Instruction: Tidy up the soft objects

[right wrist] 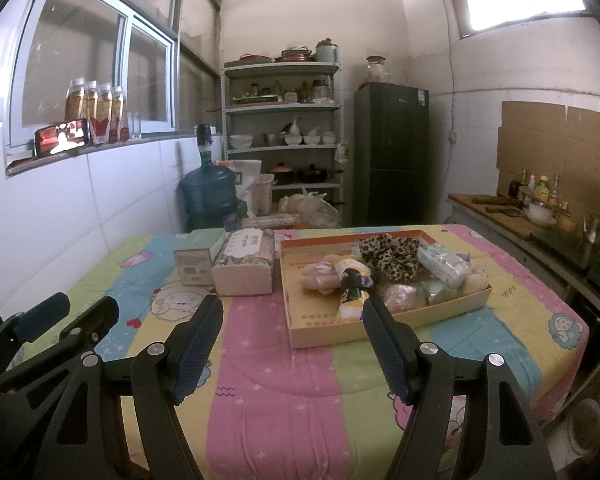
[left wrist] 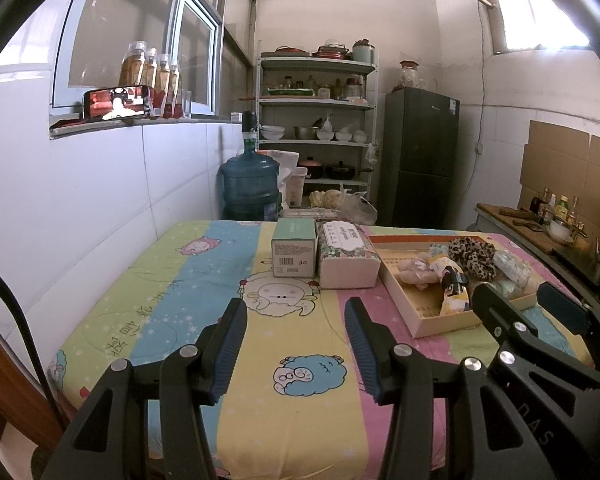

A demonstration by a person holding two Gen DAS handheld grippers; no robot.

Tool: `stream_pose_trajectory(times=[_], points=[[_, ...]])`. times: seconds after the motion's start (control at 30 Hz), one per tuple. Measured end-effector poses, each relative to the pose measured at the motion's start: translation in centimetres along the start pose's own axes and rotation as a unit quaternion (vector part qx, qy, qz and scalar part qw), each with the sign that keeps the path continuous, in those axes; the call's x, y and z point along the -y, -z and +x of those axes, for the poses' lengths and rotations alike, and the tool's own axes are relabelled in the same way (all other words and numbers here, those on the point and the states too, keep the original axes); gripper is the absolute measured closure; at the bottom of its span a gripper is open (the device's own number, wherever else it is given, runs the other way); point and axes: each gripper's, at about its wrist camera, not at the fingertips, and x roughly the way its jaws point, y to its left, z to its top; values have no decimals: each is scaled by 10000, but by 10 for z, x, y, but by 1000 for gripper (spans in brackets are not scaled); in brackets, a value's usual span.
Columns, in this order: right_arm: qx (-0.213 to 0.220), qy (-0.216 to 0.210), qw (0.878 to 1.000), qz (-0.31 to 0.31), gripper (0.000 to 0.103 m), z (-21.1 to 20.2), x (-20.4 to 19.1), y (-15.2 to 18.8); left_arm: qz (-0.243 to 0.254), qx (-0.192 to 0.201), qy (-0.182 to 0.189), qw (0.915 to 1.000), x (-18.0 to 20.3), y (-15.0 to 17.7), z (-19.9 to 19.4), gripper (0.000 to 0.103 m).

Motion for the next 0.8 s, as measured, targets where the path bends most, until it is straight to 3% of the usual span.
stream_pose_trajectory(times=[0.8], points=[[-6, -6, 10000, 9, 29, 0, -1, 0, -10, -16, 19, 10000, 0, 5, 0, 52]])
